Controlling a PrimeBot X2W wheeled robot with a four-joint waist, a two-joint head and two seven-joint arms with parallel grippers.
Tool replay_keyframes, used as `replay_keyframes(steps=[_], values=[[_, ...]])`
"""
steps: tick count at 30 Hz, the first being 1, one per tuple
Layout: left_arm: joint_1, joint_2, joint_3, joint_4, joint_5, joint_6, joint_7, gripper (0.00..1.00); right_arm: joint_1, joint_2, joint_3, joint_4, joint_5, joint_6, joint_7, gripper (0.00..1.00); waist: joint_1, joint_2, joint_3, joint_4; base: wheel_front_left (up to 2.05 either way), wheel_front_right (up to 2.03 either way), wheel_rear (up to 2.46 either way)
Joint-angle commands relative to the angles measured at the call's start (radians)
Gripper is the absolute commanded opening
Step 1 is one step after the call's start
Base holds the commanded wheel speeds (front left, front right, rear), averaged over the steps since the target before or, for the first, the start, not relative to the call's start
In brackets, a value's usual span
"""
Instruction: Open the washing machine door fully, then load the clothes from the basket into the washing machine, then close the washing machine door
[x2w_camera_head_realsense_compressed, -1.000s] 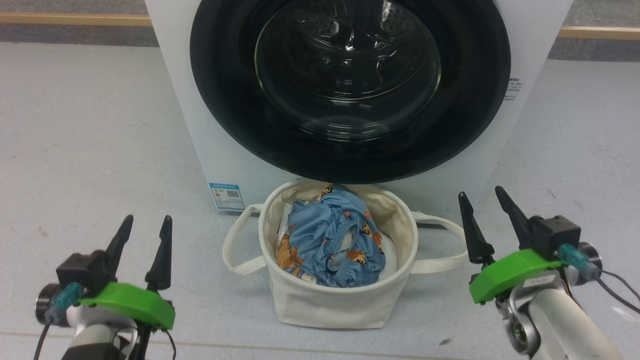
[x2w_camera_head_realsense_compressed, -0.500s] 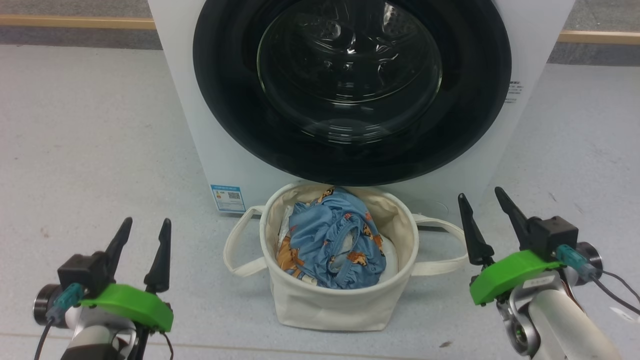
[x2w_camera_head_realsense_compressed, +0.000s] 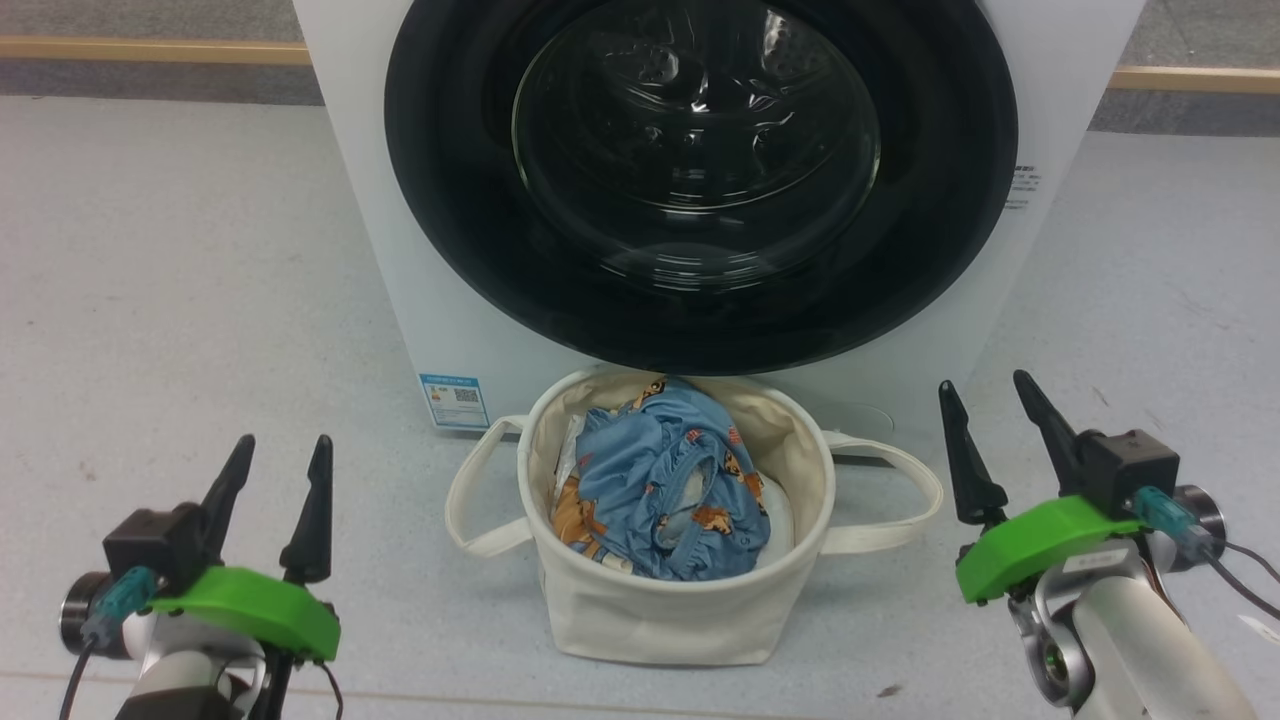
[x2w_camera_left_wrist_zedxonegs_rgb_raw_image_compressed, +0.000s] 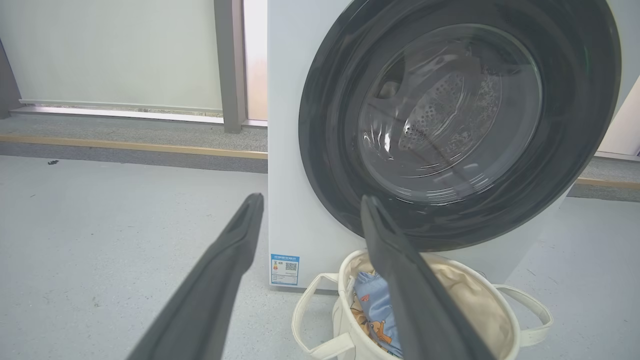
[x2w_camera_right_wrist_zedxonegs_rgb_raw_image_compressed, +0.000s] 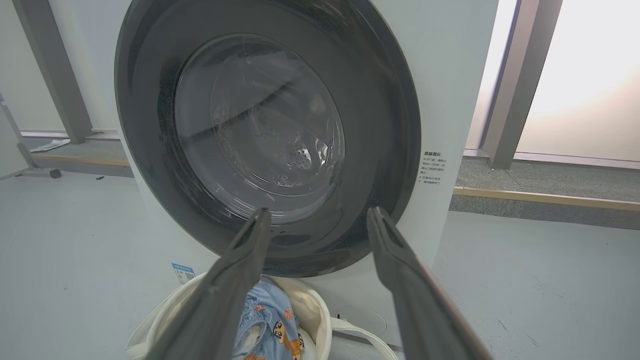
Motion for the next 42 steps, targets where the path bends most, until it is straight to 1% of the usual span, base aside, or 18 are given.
replay_keyframes(steps=[1,10,17,34,42], values=[[-0.052,0.032,0.049,-0.024,-0.008,0.005,-0.012,1.0,-0.016,-0.007,0.008,-0.028,-0.007,0.0,-0.013,1.0,0.0,0.0,0.0,-0.001,0.0,0.0,0.0],[-0.055,0.032,0.051,-0.018,-0.021,0.002,-0.012,1.0,-0.019,-0.002,0.008,-0.029,-0.002,0.0,-0.013,1.0,0.0,0.0,0.009,-0.003,0.01,0.03,-0.04],[-0.057,0.03,0.049,-0.018,-0.02,0.004,-0.012,1.0,-0.026,-0.002,0.012,-0.027,0.002,0.0,-0.013,1.0,0.0,0.0,0.014,0.0,0.22,0.65,-0.87],[-0.056,0.025,0.028,-0.013,-0.016,0.003,-0.012,1.0,-0.027,0.0,0.015,-0.026,0.002,0.0,-0.013,1.0,0.0,0.0,0.023,-0.001,0.75,1.31,-2.06],[-0.06,0.015,0.02,-0.013,-0.022,-0.008,-0.012,1.0,-0.028,0.006,0.012,-0.025,0.001,0.0,-0.013,1.0,0.0,0.0,0.03,-0.005,0.97,1.33,-2.3]])
